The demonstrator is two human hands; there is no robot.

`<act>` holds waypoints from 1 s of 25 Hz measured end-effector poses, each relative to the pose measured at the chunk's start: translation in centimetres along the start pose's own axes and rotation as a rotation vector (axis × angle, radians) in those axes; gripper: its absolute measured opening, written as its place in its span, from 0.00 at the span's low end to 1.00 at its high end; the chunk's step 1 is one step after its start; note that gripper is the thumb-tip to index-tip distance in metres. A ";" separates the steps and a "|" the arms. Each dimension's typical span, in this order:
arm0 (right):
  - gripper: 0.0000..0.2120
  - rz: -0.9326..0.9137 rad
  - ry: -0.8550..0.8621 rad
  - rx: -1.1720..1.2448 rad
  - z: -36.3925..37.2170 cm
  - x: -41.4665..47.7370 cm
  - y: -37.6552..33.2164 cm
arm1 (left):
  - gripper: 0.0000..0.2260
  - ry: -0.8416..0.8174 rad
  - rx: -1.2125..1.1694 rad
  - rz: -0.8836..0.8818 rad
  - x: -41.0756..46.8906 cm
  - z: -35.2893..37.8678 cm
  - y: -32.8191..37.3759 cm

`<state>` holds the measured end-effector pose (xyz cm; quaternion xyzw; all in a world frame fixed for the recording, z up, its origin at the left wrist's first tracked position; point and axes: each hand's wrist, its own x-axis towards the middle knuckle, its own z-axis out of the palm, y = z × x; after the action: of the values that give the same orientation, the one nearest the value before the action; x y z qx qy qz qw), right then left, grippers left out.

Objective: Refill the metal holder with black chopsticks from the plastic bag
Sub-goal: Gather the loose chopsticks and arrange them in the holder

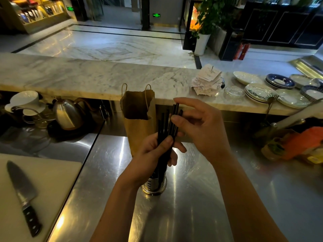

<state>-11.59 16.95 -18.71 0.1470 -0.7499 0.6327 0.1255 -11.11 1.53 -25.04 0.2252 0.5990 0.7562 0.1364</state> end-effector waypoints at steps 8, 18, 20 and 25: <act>0.17 -0.084 0.134 0.003 0.8 -1.4 0.0 | 0.14 -0.023 -0.003 -0.041 -0.6 0.2 0.8; 0.12 -0.152 0.048 -0.205 -1.4 -0.9 -0.7 | 0.15 -0.078 0.085 -0.074 -1.1 0.3 0.9; 0.13 -0.168 0.023 -0.197 -1.4 -1.1 -1.0 | 0.14 -0.087 0.108 -0.070 -1.0 0.3 0.9; 0.08 -0.103 0.004 -0.221 -2.0 -0.8 -1.3 | 0.13 -0.134 0.116 -0.064 -0.9 0.5 1.1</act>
<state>-10.36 18.79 -17.45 0.1694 -0.8063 0.5391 0.1750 -10.02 1.26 -24.05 0.2634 0.6384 0.6986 0.1870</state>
